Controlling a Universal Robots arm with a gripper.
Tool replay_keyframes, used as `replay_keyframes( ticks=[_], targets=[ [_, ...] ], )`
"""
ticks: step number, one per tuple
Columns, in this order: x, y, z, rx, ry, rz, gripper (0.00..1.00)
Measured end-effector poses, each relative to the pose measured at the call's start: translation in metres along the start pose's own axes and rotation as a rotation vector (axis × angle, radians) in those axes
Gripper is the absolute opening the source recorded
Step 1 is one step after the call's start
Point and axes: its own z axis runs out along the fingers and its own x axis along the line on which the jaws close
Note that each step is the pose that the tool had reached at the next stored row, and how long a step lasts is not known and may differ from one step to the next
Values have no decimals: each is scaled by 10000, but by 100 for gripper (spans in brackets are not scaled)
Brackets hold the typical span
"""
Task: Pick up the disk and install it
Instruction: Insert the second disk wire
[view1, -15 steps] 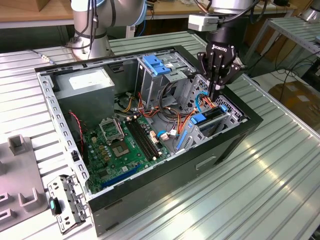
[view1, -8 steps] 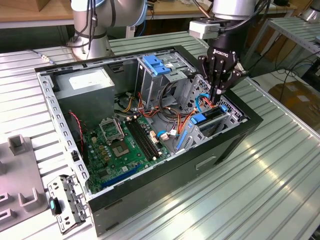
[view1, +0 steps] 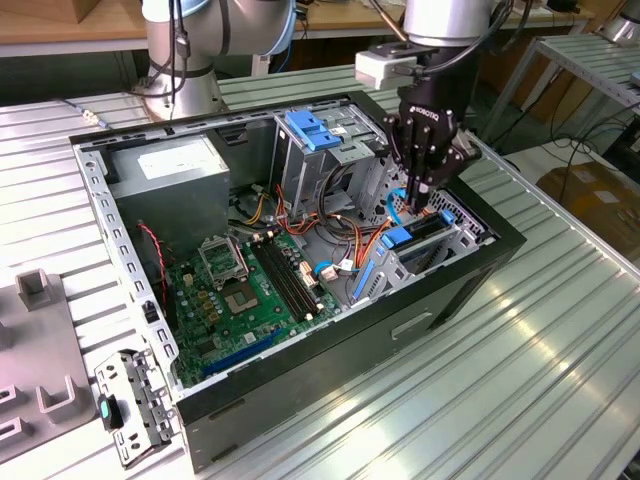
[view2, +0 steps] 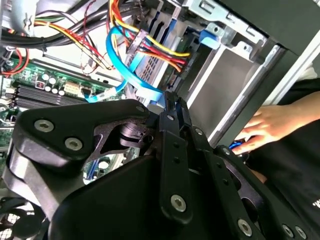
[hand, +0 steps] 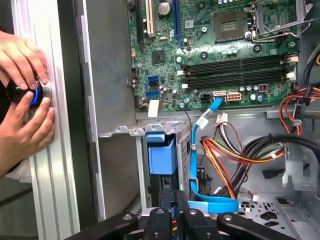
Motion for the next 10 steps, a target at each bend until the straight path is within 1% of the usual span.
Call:
replay_keyframes(
  ticks=[1,2,3,4,5,7,8,10],
  targets=[
    [14,0,5,12,-133,12,16],
    [27,1,10,16,-228,21,16],
    [44,1,17,21,-345,32,16],
    [56,0,23,24,-411,39,16],
    [69,-1,31,27,-459,43,16],
    [105,-2,57,33,-540,51,16],
    [123,-3,68,44,-570,57,16],
    [146,-5,78,58,-708,70,16]
  ],
)
